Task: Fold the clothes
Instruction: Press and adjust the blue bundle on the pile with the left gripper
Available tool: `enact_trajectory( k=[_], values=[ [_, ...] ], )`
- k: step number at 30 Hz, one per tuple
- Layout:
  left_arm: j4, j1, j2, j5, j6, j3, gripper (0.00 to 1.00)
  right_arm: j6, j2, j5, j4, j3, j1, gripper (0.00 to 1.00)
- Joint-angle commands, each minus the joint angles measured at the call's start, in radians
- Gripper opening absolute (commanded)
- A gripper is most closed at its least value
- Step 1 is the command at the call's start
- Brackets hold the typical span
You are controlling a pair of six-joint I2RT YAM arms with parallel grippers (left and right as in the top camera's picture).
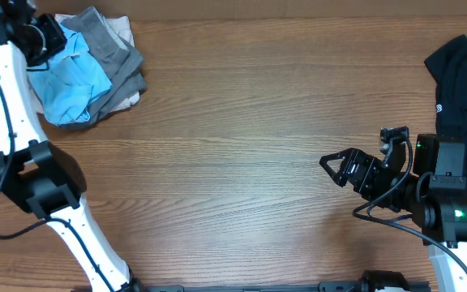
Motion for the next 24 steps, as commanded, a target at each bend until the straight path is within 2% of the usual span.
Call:
enact_trajectory(
  k=[1, 4, 8, 14, 18, 24],
  values=[
    [0.007, 0.004, 0.068, 0.011, -0.029, 0.004, 0.04, -0.003, -0.013, -0.007, 0.002, 0.009, -0.002, 1.00],
    [0.015, 0.007, 0.116, 0.055, -0.026, 0.004, 0.04, -0.005, -0.013, -0.007, 0.003, 0.009, -0.002, 1.00],
    [0.051, 0.020, 0.180, 0.243, -0.001, 0.004, 0.04, -0.005, -0.013, -0.006, 0.007, 0.009, -0.002, 1.00],
    [0.058, 0.030, 0.282, 0.400, 0.024, 0.004, 0.04, -0.005, -0.012, -0.006, 0.010, 0.009, -0.002, 1.00],
    [0.077, 0.021, 0.349, 0.570, 0.026, 0.004, 0.04, -0.005, 0.002, -0.007, 0.012, 0.009, -0.002, 1.00],
    [0.077, 0.020, 0.326, 0.637, 0.024, 0.028, 0.04, -0.005, 0.039, -0.007, 0.010, 0.009, -0.002, 1.00]
  ],
)
